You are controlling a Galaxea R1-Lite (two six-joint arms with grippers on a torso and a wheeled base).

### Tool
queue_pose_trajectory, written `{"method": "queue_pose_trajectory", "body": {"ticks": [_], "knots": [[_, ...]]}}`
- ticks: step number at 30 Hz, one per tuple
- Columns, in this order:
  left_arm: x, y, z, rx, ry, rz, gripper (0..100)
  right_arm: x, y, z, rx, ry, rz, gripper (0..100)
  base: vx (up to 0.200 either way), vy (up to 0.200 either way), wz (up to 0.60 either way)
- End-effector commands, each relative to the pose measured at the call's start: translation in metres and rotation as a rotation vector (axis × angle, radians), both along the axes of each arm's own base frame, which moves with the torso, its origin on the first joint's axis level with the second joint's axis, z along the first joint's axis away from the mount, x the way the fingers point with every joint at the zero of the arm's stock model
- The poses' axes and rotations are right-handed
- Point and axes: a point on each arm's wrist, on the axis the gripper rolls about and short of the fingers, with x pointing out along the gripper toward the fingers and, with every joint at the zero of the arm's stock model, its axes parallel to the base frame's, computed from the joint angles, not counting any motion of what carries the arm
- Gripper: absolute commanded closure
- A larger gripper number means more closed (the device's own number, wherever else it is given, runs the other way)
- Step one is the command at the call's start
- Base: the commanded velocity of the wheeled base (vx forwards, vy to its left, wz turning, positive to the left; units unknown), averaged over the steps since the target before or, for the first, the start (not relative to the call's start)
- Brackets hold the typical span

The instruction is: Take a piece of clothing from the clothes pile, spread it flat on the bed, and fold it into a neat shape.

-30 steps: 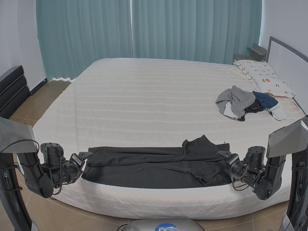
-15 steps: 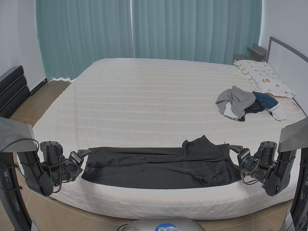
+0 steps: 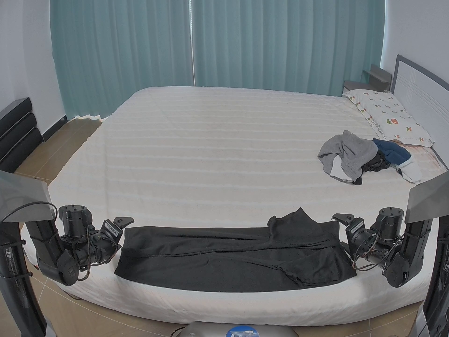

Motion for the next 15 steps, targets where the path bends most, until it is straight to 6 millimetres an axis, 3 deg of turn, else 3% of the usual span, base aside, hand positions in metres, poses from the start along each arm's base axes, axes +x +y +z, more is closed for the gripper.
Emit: {"method": "queue_pose_trajectory", "body": {"ticks": [1,7,12,15], "knots": [[0.003,0.002,-0.001,0.019,-0.007,0.002,0,-0.002,0.001,0.0,-0.001,-0.004,0.005,0,0.0,0.0,0.0],[0.004,0.018,0.013,0.07,-0.061,0.041,0,-0.005,0.002,-0.001,0.0,0.008,0.01,0,0.0,0.0,0.0],[0.016,0.017,0.018,0.125,-0.062,0.005,0,-0.007,0.004,-0.004,-0.003,0.023,0.018,0,0.0,0.0,0.0],[0.012,0.014,0.02,0.157,-0.019,-0.026,0,-0.009,0.006,-0.006,-0.007,0.035,0.025,0,0.0,0.0,0.0]]}}
